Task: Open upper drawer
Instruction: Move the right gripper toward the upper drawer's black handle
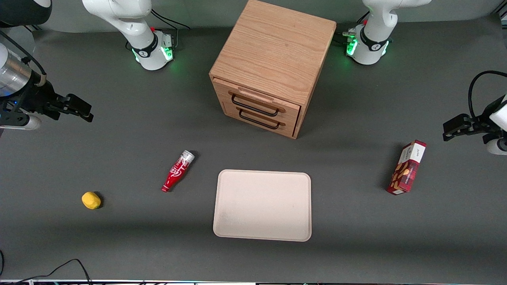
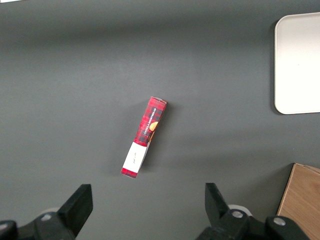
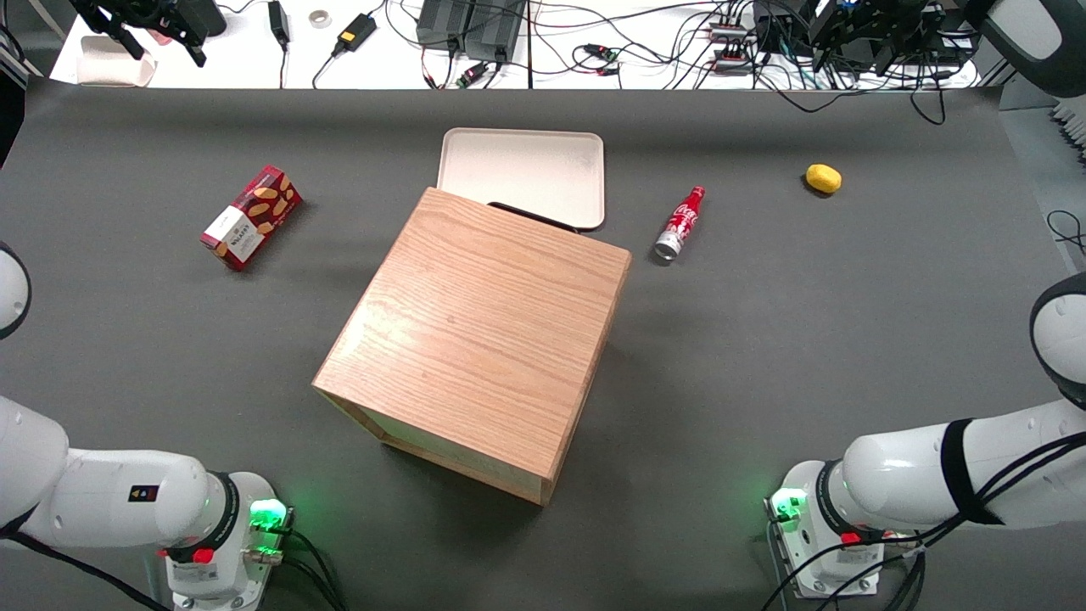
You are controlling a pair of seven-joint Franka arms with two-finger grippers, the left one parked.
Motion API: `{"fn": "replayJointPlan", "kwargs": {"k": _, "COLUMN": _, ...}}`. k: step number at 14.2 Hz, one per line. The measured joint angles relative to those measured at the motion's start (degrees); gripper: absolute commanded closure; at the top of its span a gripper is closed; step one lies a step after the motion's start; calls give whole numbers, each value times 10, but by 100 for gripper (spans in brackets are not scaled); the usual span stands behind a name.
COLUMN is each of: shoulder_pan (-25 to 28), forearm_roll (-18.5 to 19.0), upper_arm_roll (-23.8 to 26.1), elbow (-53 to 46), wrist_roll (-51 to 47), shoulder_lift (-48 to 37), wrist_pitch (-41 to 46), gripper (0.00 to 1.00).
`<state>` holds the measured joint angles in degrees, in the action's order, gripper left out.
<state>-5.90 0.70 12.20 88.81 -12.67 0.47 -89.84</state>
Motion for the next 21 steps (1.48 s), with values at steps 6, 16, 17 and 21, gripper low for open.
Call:
{"fn": "replayJointPlan", "kwargs": {"k": 6, "shoulder_pan": 2, "forearm_roll": -5, "upper_arm_roll": 11, "elbow": 1, "wrist_roll": 1, "shoulder_lift": 7, "wrist_pitch": -7, "gripper": 0}}
{"fn": "replayJointPlan", "kwargs": {"k": 16, "shoulder_pan": 10, "forearm_roll": -28, "upper_arm_roll": 264, "elbow": -59, "wrist_roll": 201, "shoulder_lift": 152, "wrist_pitch": -45, "gripper": 0}}
{"fn": "replayJointPlan", "kwargs": {"k": 17, "shoulder_pan": 12, "forearm_roll": -28, "upper_arm_roll": 285, "elbow": -66, "wrist_roll": 223, "shoulder_lift": 181, "wrist_pitch": -63, "gripper": 0}}
{"fn": "replayJointPlan", "kwargs": {"k": 21, "shoulder_pan": 50, "forearm_roll": 0, "upper_arm_roll": 317, "elbow": -80, "wrist_roll": 279, "shoulder_lift": 277, "wrist_pitch": -138, "gripper": 0}}
